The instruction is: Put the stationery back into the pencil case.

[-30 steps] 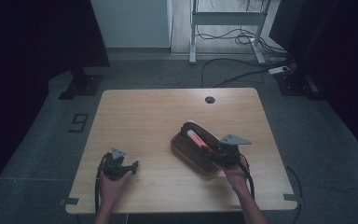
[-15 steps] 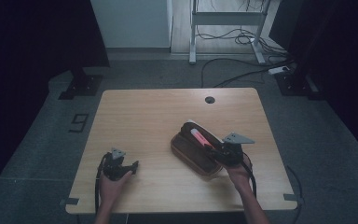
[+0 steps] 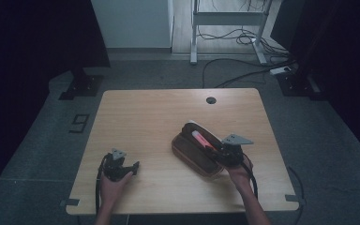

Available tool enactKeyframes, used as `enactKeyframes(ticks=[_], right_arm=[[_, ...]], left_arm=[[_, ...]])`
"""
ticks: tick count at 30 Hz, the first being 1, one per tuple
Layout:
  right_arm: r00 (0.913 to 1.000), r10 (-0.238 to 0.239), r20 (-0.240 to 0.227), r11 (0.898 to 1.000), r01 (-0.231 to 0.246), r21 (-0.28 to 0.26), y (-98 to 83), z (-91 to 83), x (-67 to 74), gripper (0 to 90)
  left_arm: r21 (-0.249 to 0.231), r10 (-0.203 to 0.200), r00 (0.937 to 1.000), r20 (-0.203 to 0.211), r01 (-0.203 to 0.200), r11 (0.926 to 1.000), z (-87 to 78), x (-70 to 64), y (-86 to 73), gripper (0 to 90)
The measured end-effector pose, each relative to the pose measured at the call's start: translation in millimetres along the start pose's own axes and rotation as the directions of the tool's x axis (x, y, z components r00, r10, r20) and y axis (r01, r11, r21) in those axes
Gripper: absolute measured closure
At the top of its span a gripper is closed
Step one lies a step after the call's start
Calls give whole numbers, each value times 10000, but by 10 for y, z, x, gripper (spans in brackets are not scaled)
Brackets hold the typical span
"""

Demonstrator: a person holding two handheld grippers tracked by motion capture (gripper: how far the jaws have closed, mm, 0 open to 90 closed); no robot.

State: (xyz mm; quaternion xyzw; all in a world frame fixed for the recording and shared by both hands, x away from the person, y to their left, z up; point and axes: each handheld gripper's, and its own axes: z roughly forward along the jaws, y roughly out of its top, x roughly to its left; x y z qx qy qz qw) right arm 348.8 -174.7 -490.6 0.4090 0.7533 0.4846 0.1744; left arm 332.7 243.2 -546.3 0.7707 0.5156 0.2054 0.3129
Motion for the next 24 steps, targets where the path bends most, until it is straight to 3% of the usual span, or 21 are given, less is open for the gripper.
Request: enactKeyframes(ticks=[3,7,24], right_arm=[[9980,-607,198,9970,596,501,-26,59,38,589],[9954,-913,285,9949,899,455,-8,57,99,552],[9982,-587,93,9977,583,339,-5,42,92,495]], left_arm=[[0,0,10000,1,0,10000,0,0,0,202],[-1,-3,10000,0,3,10000,0,0,0,202],[2,2,10000,0,-2,10000,0,0,0,202]])
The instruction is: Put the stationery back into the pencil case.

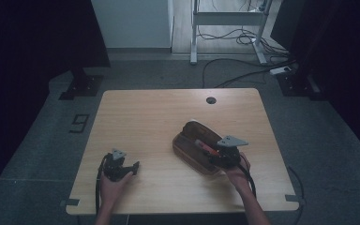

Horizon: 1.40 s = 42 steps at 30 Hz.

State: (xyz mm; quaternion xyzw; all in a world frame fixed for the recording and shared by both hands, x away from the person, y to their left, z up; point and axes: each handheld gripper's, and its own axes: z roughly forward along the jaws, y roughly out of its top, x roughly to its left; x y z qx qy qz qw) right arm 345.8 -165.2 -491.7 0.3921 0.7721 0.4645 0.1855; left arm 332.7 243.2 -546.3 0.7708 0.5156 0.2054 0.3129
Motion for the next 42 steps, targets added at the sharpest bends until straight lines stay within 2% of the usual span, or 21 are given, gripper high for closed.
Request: enactKeyframes(ticks=[11,20,31,42], right_arm=[[9988,499,0,9987,-499,-66,0,1,-9,369],[9986,515,-156,9987,-515,2,-21,-21,-7,336],[9972,709,231,9964,-697,-479,-71,-227,-124,324],[9943,875,609,9942,-833,-683,-336,-498,-315,324]], left_arm=[[-1,-1,10000,0,1,10000,0,0,0,203],[-1,0,10000,-1,0,10000,0,0,0,203],[-2,-1,10000,-1,1,10000,0,0,0,203],[-5,-2,10000,-3,2,10000,0,-1,0,203]])
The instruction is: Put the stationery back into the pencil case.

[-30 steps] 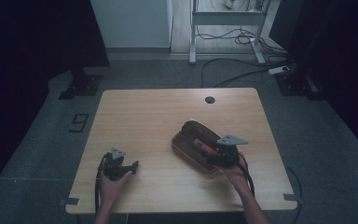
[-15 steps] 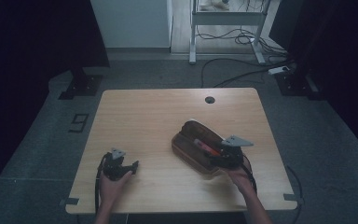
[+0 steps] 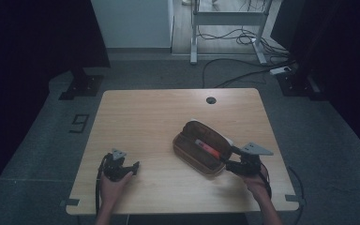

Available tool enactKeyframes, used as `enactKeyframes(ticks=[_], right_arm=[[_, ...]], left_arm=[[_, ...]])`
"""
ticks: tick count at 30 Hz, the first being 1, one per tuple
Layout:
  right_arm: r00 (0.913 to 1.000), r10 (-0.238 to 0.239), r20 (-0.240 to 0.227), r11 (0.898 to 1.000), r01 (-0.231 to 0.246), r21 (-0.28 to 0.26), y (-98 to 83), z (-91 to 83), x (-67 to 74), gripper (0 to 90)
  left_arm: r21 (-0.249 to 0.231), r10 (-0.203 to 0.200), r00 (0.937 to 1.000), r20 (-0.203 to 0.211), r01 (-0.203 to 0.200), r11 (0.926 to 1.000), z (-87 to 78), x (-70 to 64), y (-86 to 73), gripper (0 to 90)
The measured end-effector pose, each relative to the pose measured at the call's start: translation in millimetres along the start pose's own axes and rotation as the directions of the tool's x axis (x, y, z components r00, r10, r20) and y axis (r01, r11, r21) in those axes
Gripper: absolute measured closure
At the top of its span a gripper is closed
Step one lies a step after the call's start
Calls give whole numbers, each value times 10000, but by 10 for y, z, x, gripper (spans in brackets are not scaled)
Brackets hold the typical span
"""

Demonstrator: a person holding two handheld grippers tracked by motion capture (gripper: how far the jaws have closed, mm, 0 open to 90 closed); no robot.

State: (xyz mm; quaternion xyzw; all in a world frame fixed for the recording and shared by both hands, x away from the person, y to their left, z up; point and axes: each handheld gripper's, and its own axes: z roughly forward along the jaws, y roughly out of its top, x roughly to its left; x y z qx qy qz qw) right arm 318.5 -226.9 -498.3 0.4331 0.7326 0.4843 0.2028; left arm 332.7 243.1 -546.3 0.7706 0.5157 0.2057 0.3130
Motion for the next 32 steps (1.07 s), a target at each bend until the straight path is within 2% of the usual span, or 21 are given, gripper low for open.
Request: enactKeyframes(ticks=[3,9,14,15,19,23,32], right_arm=[[9998,156,154,9998,-155,-90,-71,-112,-96,323],[9978,403,519,9992,-405,31,-180,-210,-247,322],[9958,526,752,9985,-536,109,-254,-217,-337,321],[9945,511,910,9982,-536,255,-295,-203,-377,321],[9925,585,1073,9964,-646,544,-380,-156,-455,321],[9914,561,1178,9946,-658,800,-423,-122,-487,321],[9911,444,1254,9943,-561,910,-439,-90,-489,312]], left_arm=[[3,1,10000,-1,-1,10000,0,0,0,202],[3,2,10000,0,-2,10000,0,0,0,203],[2,1,10000,1,-1,10000,0,0,0,202],[4,0,10000,0,0,10000,0,0,0,203],[2,0,10000,1,0,10000,0,0,0,202],[4,-1,10000,8,1,10000,0,0,0,202],[4,2,10000,0,-2,10000,0,0,0,202]])
